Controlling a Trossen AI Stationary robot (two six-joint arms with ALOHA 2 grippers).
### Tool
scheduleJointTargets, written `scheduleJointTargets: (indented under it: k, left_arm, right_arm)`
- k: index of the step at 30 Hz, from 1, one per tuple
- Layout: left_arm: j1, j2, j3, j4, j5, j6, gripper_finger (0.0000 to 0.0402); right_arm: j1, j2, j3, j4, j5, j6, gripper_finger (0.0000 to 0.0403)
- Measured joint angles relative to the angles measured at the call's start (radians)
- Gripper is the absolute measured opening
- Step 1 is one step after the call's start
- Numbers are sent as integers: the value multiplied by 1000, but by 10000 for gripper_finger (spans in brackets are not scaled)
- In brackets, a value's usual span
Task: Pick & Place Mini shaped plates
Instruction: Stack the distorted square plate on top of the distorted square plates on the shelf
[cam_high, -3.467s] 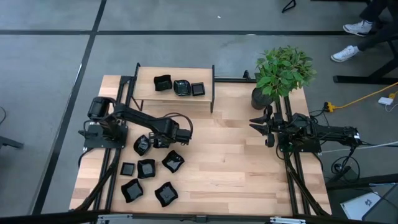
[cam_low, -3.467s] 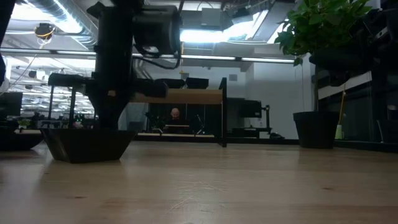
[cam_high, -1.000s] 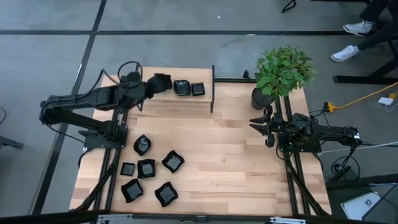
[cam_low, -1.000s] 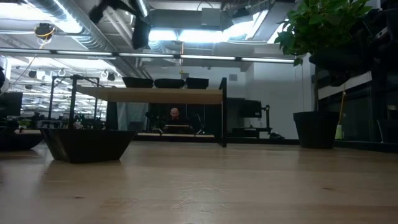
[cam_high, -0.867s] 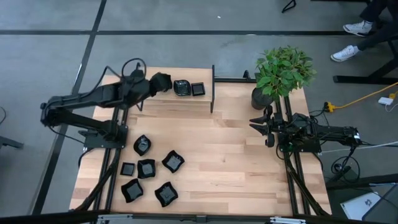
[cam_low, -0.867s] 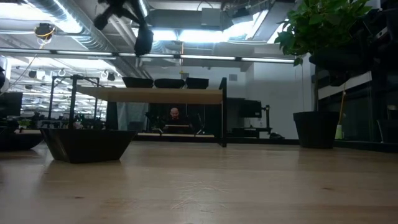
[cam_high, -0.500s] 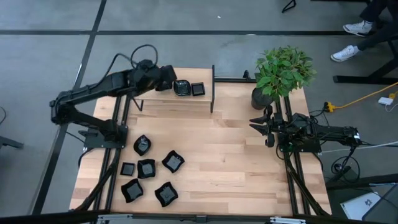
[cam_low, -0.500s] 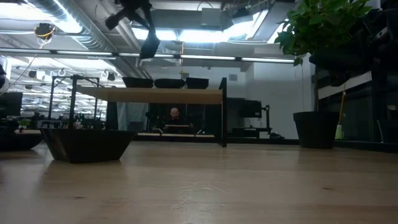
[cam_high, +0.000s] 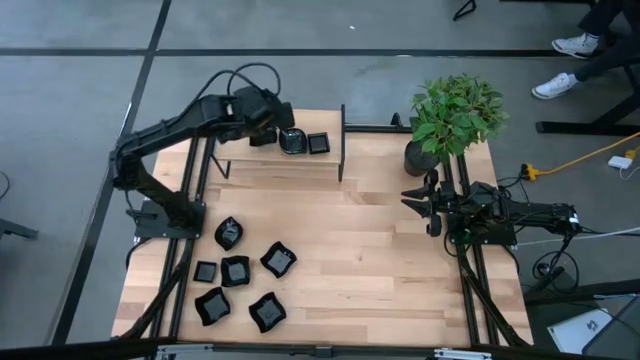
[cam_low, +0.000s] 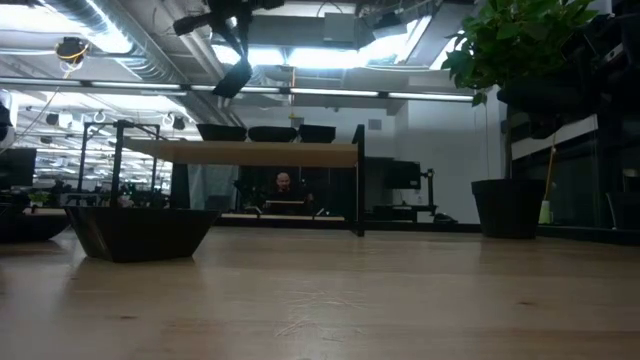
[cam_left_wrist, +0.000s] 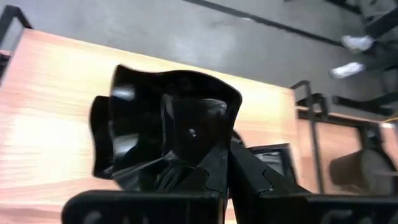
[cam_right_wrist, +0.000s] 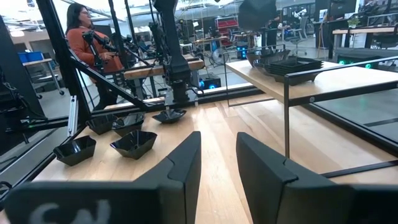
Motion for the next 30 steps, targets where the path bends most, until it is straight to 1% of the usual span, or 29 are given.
scheduleJointTargets:
  k: [12,21,30]
  left_arm:
    - [8,67,21,-93,-27,-38,2]
    - [41,127,21,-146,2,-88,2]
    - [68,173,21,-167,13,-92,3]
  right_arm:
    - [0,0,0,0,0,-1,103]
    - [0,0,0,0,0,1,103]
    - [0,0,0,0,0,-2,103]
